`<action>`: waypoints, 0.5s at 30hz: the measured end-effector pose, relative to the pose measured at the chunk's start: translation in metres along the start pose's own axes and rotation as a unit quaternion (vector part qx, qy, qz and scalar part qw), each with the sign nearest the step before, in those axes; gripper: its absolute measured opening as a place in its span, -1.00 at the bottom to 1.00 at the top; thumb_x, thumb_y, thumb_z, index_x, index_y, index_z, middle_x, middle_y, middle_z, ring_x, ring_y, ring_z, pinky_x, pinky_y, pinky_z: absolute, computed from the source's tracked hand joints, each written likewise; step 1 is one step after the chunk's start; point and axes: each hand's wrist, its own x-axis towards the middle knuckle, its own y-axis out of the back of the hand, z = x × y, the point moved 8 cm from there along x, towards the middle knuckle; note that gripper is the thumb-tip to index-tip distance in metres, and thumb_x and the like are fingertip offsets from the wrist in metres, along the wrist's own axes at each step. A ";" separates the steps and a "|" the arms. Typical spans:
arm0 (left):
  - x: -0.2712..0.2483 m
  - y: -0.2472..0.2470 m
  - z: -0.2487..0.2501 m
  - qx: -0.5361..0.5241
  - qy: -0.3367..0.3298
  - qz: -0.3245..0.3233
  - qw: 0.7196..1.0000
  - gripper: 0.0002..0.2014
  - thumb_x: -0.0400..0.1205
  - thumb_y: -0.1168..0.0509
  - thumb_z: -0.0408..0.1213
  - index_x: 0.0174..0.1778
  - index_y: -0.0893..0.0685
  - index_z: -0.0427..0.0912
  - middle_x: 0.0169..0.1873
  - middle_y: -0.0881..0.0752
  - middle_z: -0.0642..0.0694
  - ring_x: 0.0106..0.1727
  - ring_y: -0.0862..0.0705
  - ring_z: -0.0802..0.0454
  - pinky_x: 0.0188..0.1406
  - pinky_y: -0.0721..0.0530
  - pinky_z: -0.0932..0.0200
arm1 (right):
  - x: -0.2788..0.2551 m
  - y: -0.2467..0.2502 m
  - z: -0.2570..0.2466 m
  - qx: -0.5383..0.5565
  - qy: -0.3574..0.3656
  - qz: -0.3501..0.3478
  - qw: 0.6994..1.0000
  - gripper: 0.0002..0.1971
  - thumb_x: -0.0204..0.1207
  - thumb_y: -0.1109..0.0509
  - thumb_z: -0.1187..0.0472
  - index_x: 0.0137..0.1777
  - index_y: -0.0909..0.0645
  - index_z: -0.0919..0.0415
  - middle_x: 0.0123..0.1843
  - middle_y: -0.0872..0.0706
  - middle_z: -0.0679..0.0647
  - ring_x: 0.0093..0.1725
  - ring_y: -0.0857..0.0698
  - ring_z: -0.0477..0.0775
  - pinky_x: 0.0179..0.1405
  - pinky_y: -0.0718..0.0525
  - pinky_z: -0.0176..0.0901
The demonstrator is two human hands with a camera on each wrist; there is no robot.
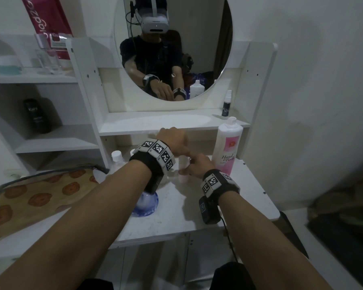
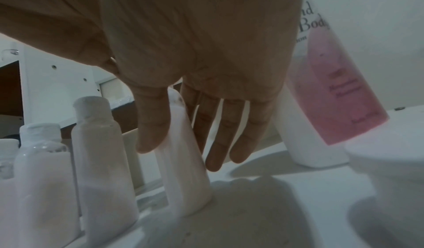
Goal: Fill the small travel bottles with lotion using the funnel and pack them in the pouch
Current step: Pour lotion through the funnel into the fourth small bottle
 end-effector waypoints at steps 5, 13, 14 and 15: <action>0.002 -0.003 0.004 -0.016 -0.035 -0.030 0.999 -0.69 0.46 -0.46 -0.20 0.12 -0.75 0.16 0.10 -0.76 0.14 0.15 -0.66 0.11 0.26 -0.51 0.04 | 0.000 -0.001 -0.001 -0.017 -0.002 -0.005 1.000 -0.53 0.25 -0.64 0.07 0.19 -0.69 0.00 0.05 -0.79 0.06 0.07 -0.74 0.14 0.18 -0.71 0.12; 0.002 -0.004 0.006 -0.007 -0.036 -0.034 0.999 -0.71 0.46 -0.45 -0.17 0.08 -0.74 0.19 0.01 -0.73 0.23 0.18 -0.61 0.13 0.36 -0.26 -0.11 | 0.000 -0.001 -0.002 -0.010 -0.003 -0.010 1.000 -0.54 0.25 -0.66 0.08 0.17 -0.67 -0.02 0.07 -0.78 0.05 0.10 -0.74 0.13 0.21 -0.70 0.13; 0.002 -0.003 0.007 0.003 -0.032 -0.028 0.999 -0.72 0.46 -0.45 -0.08 0.10 -0.74 0.16 0.03 -0.74 0.20 0.16 -0.62 0.11 0.37 -0.25 -0.13 | 0.000 -0.001 -0.002 -0.009 -0.005 -0.009 1.000 -0.49 0.25 -0.66 0.07 0.23 -0.66 -0.01 0.09 -0.78 0.05 0.10 -0.74 0.13 0.21 -0.70 0.12; 0.003 -0.001 0.006 0.018 -0.022 -0.012 1.000 -0.72 0.46 -0.43 0.03 0.07 -0.75 0.11 0.00 -0.76 0.15 0.13 -0.64 0.07 0.36 -0.23 -0.16 | 0.000 -0.001 -0.001 -0.008 -0.010 -0.012 1.000 -0.47 0.25 -0.66 0.07 0.26 -0.66 0.00 0.09 -0.78 0.06 0.10 -0.75 0.13 0.20 -0.70 0.11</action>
